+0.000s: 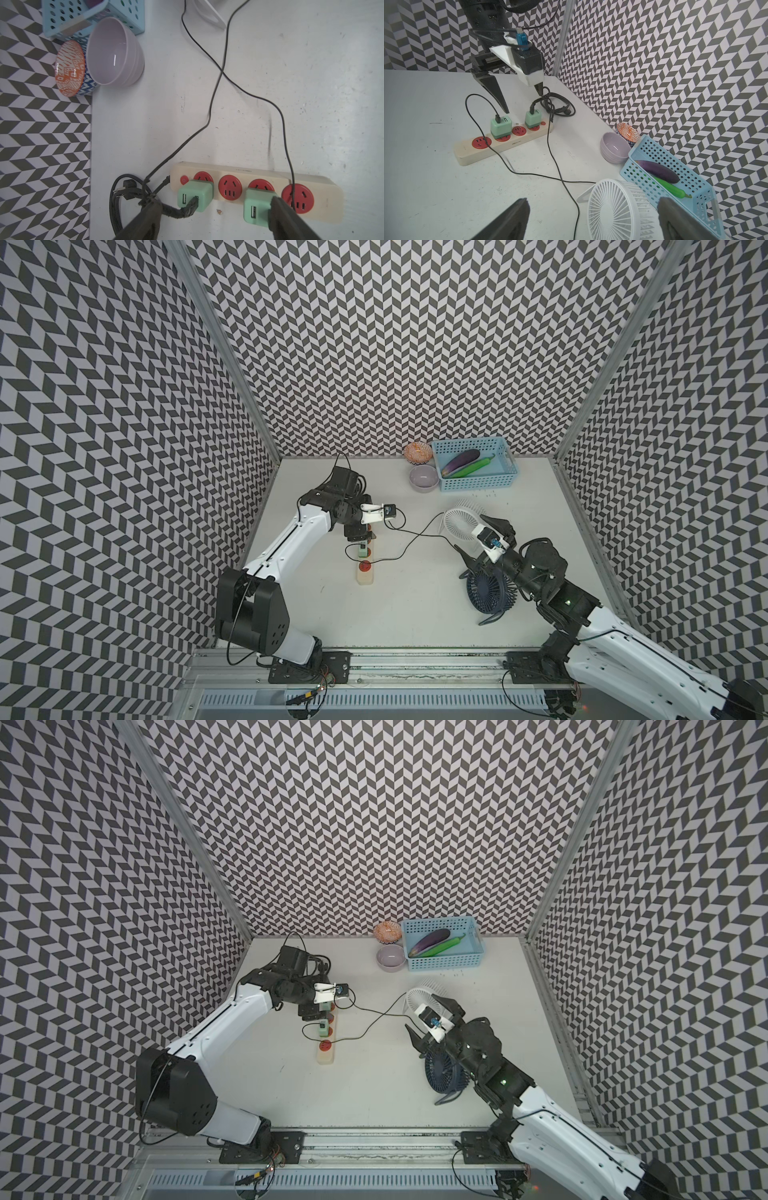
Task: Plug the desk fan into the power strip
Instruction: Insert the plug into the socket, then reset both arms
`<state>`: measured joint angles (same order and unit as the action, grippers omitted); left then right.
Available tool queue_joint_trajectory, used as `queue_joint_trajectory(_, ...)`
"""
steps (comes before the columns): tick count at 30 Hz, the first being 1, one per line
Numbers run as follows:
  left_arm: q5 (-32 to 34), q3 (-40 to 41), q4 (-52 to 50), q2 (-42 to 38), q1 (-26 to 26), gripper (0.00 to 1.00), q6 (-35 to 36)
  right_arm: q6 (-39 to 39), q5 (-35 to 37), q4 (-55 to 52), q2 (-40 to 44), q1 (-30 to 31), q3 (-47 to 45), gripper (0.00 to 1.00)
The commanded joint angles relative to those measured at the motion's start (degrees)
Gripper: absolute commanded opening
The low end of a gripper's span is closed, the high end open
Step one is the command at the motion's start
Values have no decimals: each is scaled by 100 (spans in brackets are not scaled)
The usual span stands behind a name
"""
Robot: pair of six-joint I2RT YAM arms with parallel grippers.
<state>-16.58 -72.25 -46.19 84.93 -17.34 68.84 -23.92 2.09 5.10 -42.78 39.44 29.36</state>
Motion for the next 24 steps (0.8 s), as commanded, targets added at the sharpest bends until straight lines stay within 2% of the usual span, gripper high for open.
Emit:
queue_joint_trajectory(1,-435,-27,146,-323,56,88,-292,124,246,62,-120,-86,229,100)
queue_joint_trajectory(8,-839,173,954,-813,426,97,-1119,346,808,198,-312,-438,509,100)
queue_joint_trajectory(12,-1048,545,1854,-1183,730,100,-1807,536,822,396,-380,-876,599,100)
queue_joint_trajectory(14,-915,804,2499,-1397,872,100,-2339,610,787,474,-428,-1080,630,100)
queue_joint_trajectory(17,-271,1386,3622,-1646,1087,100,-3385,751,1067,720,-492,-1349,608,100)
queue_joint_trajectory(20,-69,1951,4251,-1848,1295,100,-3876,955,1276,959,-546,-1646,597,100)
queue_joint_trajectory(24,347,2667,5105,-1908,1392,100,-4519,1292,1159,1263,-635,-2139,569,100)
